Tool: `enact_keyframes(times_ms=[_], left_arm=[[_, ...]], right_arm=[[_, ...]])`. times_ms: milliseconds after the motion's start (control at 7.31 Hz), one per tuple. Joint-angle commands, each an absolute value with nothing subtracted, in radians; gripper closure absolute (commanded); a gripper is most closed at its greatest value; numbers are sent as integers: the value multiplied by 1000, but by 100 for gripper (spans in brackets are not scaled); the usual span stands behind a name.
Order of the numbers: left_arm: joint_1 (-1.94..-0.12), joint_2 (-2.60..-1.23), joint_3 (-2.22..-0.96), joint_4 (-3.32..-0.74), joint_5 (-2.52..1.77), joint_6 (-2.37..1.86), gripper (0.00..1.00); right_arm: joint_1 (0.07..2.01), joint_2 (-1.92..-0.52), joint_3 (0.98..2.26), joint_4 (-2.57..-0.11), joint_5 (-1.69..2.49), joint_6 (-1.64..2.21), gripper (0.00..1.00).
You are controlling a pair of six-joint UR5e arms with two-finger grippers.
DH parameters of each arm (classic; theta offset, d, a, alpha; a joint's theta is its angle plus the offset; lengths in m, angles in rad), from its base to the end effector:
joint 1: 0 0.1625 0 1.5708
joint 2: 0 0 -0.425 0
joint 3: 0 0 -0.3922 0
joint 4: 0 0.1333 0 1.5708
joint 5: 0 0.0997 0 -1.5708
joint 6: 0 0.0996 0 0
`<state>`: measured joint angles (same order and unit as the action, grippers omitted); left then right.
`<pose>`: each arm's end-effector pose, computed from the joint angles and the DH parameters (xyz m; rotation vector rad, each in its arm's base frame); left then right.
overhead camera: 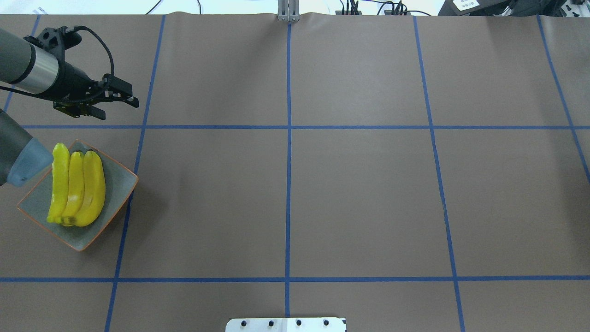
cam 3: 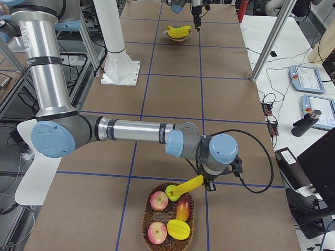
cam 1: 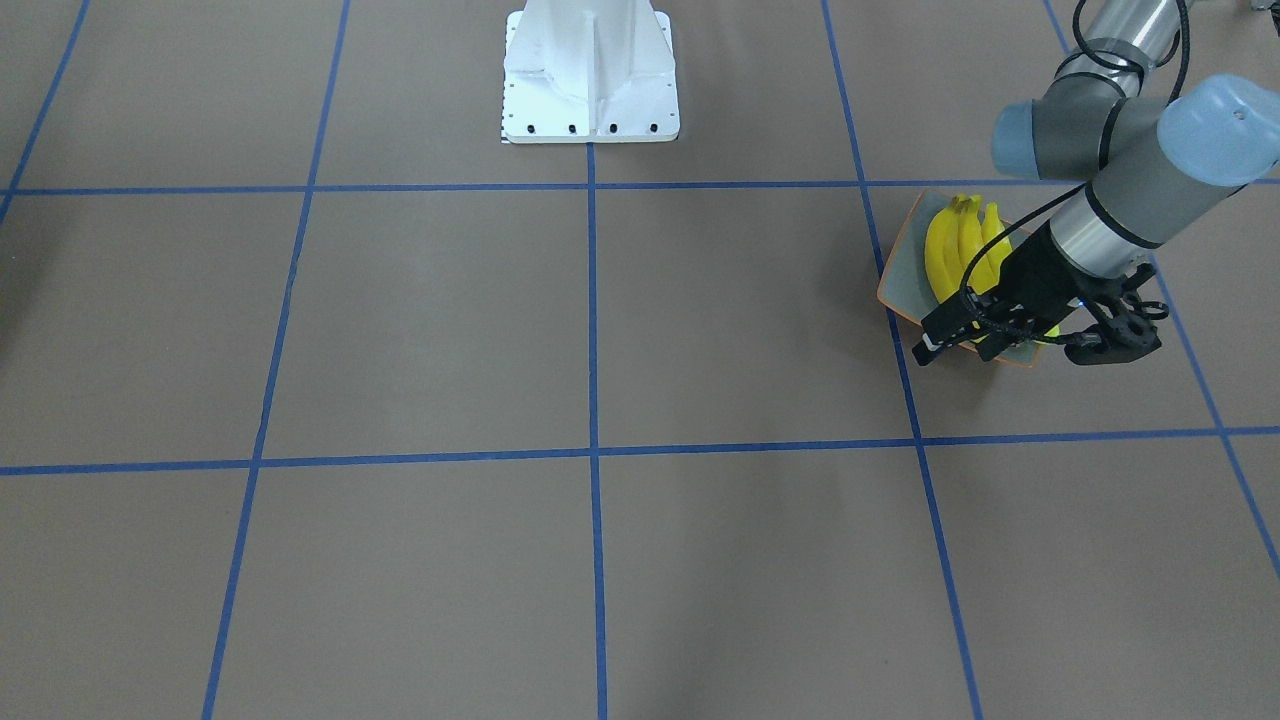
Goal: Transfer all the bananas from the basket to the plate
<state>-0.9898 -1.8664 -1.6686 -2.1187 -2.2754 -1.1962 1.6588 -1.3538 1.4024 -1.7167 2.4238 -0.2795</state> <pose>0.2752 -0.5444 0.3828 0.0626 1.1064 -0.2198 0.1087 -0.5688 0.6334 0.0660 -0.8553 -0.1381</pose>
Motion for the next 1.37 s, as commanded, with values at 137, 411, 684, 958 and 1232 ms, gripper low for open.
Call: enact_keyframes(times_ms=[137, 411, 684, 958, 1232], left_arm=[[-956, -1934, -1660, -2120, -2275, -1190, 0], [-901, -1971, -1654, -2137, -2216, -1196, 0], [-845, -2032, -1649, -2189, -2181, -1269, 0], [-758, -2147, -1640, -2233, -2145, -1363, 0], [-689, -2175, -1644, -2334, -2066, -1425, 0]], right_arm=[[1389, -1183, 1472, -1686, 2510, 276, 100], [1246, -1080, 1500, -1605, 2510, 624, 100], [1120, -1005, 1517, -1516, 2507, 925, 100], [1028, -938, 1542, -1509, 2493, 1090, 100], [927, -885, 1566, -1509, 2441, 1196, 100]])
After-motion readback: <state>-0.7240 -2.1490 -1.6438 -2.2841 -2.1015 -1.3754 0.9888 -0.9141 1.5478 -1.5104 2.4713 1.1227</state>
